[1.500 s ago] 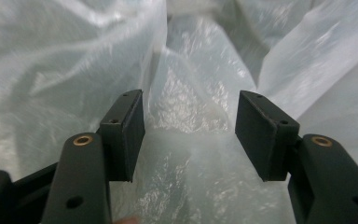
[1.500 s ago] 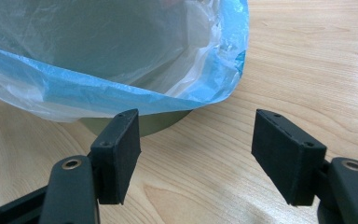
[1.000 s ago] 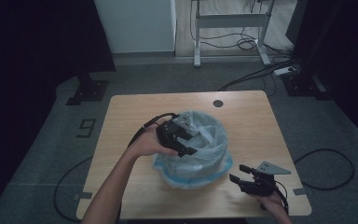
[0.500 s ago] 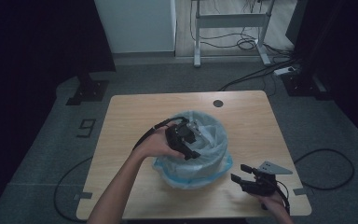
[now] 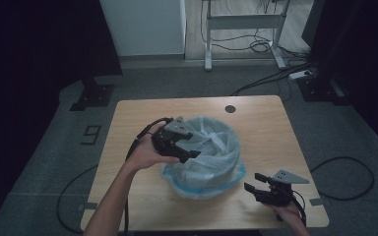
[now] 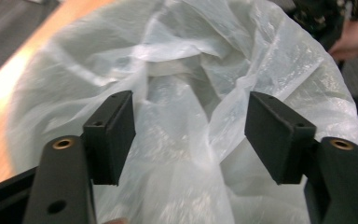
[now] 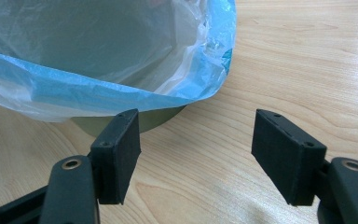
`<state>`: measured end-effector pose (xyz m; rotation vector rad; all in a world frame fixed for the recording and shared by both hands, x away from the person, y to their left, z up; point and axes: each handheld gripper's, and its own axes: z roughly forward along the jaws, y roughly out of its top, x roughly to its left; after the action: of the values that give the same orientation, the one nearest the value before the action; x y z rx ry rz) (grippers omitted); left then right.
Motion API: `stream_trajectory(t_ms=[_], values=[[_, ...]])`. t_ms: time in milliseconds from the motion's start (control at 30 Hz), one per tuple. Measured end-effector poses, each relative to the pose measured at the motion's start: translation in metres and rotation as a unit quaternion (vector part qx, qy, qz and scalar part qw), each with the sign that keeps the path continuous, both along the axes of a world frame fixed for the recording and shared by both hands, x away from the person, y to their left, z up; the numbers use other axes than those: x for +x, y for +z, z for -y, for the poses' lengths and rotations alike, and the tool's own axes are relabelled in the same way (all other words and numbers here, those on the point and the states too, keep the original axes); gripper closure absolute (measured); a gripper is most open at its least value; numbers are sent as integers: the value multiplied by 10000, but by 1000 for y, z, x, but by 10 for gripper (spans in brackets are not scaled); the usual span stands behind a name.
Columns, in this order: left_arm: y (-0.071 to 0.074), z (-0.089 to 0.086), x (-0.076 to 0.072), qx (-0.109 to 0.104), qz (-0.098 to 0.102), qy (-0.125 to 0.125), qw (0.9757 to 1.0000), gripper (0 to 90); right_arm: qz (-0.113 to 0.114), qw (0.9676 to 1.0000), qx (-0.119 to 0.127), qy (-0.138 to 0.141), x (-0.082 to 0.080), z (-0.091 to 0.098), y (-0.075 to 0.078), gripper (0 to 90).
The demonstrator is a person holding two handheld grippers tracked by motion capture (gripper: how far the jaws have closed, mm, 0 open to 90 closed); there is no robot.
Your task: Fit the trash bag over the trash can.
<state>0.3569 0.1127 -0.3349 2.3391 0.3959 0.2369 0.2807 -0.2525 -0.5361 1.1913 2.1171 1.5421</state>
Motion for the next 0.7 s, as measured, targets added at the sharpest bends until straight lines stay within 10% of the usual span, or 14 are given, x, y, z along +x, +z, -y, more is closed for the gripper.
stream_trajectory(t_ms=[700], values=[[-30, -85, -59, -1118, 417, 1052, 9873, 284, 34, 10000, -43, 25, -2, -4, 0, 320]])
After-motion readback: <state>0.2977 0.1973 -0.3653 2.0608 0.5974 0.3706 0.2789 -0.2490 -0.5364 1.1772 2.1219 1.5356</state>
